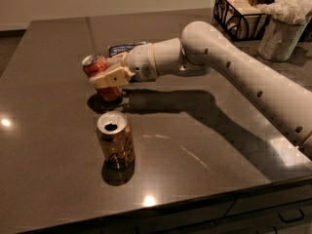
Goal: Place coke can upright
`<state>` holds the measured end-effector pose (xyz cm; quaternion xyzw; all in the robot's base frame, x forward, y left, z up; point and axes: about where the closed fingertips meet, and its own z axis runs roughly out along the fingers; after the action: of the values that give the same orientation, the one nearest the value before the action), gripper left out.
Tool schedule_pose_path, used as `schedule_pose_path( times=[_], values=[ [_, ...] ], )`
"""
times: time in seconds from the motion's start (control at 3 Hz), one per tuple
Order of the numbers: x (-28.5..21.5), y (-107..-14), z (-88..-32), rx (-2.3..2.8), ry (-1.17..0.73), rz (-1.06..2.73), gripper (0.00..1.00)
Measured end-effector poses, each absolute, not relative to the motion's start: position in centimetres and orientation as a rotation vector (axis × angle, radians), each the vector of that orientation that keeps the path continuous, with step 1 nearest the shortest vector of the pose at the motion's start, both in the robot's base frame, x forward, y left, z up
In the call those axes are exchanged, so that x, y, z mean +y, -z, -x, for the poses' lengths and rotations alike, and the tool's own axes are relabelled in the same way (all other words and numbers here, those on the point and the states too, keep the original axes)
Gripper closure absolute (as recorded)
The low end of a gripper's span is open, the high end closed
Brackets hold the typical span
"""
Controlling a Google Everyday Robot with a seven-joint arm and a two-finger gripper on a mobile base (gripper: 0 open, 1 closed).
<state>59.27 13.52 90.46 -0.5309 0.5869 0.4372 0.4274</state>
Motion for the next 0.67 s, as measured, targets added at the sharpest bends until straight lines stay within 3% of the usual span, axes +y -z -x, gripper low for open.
schedule_pose_path(
  times=[0.67],
  values=[
    [11.74, -89.70, -59.30, 1.352, -1.161, 1.211, 0.59]
  ],
)
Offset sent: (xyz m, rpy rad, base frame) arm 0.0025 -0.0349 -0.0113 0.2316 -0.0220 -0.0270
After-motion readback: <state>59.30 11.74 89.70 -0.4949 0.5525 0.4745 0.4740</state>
